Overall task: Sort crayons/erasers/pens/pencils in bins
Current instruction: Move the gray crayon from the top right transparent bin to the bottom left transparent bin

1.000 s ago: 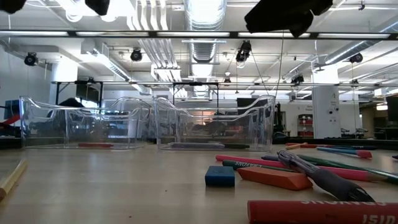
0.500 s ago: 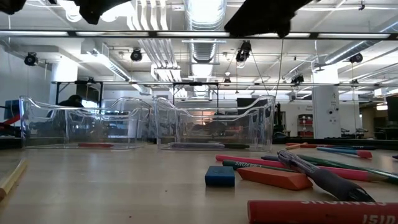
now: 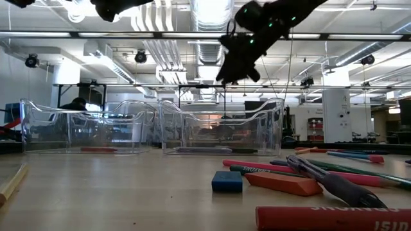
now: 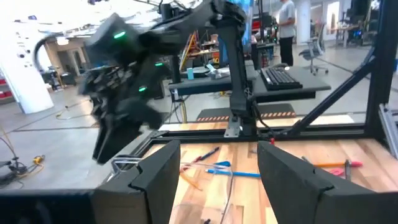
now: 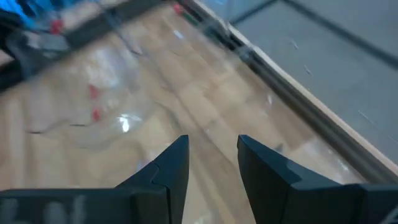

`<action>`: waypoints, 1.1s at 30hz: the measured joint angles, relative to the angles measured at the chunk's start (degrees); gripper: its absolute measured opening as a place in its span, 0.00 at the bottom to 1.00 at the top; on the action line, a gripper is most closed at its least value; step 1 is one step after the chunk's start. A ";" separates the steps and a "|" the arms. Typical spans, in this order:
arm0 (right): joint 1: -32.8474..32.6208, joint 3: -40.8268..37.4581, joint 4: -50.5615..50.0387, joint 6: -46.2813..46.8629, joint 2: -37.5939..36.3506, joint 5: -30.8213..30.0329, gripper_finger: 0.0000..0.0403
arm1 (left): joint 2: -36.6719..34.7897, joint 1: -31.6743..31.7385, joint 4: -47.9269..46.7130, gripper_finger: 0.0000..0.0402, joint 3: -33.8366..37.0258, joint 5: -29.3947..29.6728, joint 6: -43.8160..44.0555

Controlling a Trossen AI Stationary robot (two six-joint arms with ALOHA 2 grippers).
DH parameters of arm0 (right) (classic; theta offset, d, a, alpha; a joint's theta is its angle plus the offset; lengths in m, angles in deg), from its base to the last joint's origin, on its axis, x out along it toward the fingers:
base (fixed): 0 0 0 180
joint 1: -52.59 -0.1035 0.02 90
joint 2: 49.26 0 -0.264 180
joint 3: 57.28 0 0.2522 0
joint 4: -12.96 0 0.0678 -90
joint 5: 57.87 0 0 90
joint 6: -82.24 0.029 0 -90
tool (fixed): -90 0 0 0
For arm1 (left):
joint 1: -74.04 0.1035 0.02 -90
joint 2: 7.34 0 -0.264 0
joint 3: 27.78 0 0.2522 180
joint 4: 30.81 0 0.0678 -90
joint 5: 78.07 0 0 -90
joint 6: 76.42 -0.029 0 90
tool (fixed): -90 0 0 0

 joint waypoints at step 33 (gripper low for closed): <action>6.09 39.30 -36.13 3.83 38.90 -6.33 0.66 | -1.32 0.00 -3.45 0.49 0.78 0.23 -0.08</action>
